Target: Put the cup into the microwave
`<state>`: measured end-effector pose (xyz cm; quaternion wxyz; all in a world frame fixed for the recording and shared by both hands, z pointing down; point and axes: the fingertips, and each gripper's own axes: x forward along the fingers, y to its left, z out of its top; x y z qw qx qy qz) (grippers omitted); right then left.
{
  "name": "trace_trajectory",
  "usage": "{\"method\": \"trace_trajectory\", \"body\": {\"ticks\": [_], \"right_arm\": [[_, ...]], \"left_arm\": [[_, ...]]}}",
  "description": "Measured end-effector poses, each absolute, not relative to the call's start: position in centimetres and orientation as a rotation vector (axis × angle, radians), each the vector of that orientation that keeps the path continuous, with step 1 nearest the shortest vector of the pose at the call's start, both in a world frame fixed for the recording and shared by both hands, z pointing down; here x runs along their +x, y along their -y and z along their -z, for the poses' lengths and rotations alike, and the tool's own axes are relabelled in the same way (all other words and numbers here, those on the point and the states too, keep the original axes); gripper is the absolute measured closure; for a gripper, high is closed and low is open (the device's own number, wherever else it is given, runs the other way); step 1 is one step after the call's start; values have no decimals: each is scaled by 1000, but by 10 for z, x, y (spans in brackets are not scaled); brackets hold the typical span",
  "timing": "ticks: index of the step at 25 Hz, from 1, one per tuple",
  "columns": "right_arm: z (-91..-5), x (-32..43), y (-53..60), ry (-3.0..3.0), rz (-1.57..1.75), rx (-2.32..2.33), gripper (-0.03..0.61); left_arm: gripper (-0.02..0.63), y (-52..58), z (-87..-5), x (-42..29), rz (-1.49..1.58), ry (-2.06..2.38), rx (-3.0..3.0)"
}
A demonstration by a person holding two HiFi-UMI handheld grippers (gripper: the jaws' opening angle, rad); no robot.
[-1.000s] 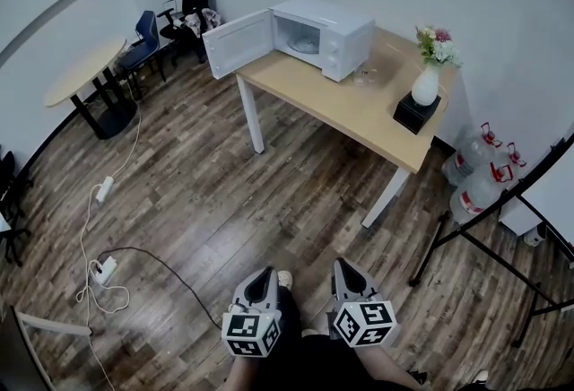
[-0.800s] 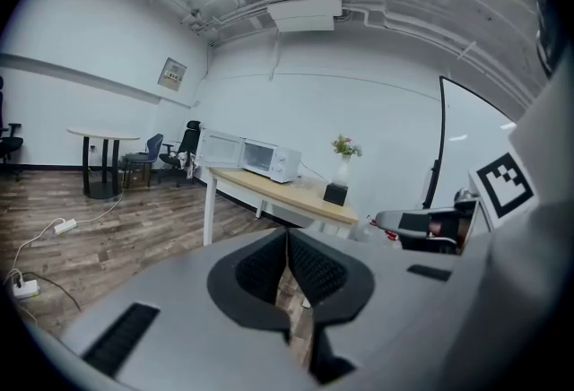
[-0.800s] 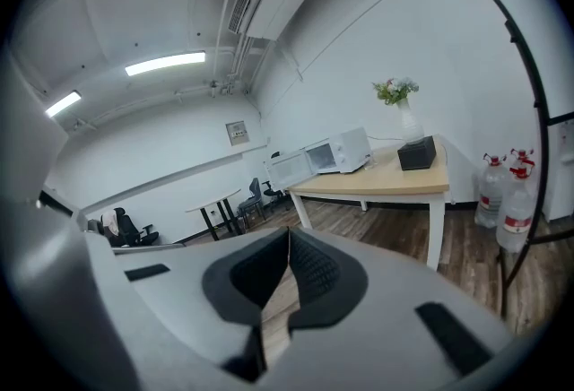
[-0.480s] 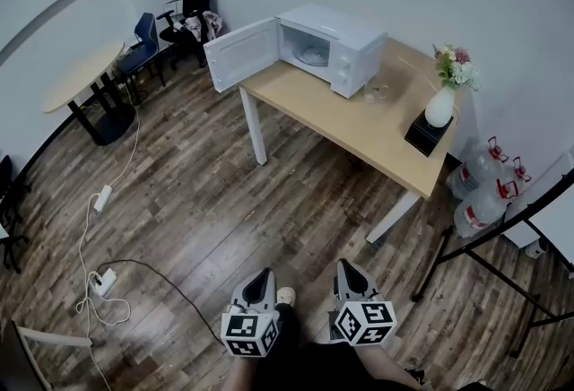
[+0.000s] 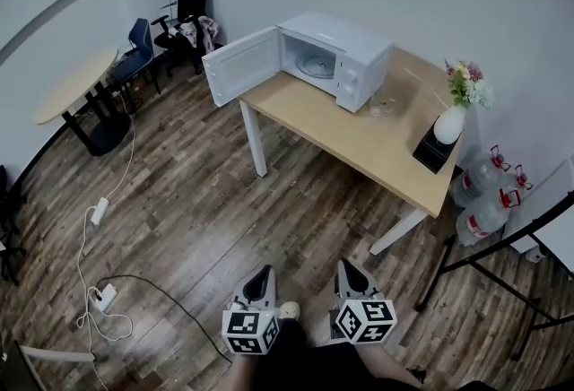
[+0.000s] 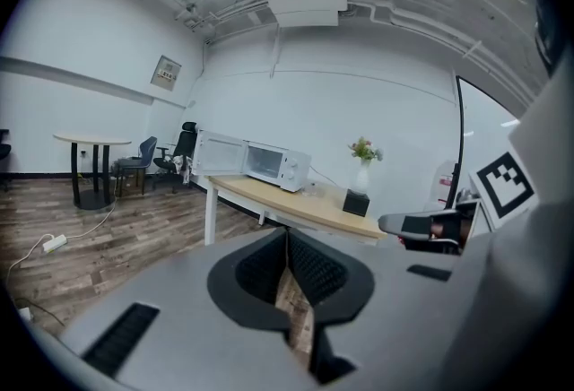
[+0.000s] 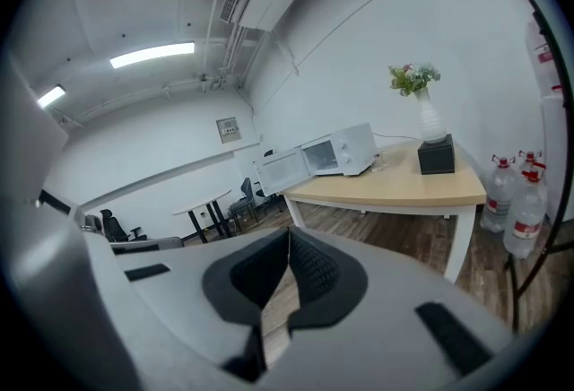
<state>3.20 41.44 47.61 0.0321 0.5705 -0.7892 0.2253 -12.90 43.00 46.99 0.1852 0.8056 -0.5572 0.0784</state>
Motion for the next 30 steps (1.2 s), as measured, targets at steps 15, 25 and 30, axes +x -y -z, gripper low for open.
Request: {"method": "trace_trajectory", "body": {"ticks": [15,25,30], "right_arm": [[-478,4,-339,2399,-688,1832,584],[-478,-4,-332,2358,-681,1876,584],[-481,2,-327,2342,-681,1891,584]], "left_arm": [[607,-349,-470,-159,-229,1507,2329],[607,-341,-477,-179,-212,1490,2304],[607,-335,-480,-182,-197,1499,2287]]}}
